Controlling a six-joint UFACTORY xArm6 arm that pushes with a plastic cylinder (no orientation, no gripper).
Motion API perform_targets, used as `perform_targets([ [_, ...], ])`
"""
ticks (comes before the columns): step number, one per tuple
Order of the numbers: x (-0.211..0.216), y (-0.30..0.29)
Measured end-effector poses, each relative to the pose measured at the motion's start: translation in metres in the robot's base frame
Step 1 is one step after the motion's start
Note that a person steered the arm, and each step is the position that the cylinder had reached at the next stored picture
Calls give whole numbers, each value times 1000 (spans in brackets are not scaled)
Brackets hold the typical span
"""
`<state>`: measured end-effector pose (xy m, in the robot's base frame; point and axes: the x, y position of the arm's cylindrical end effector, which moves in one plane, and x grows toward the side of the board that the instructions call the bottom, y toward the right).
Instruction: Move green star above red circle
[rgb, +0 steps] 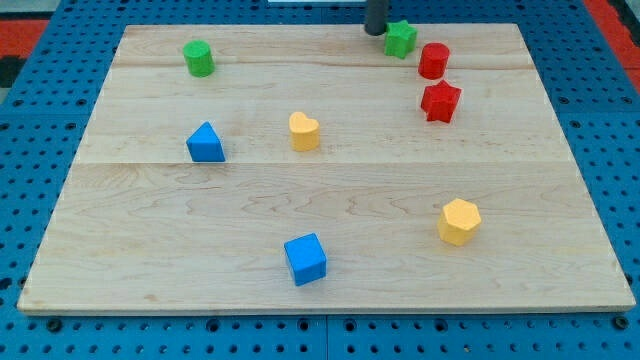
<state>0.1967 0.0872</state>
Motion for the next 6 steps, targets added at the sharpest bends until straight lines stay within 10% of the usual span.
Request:
perform_targets([
  [3, 22, -57],
  [6, 20, 14],
])
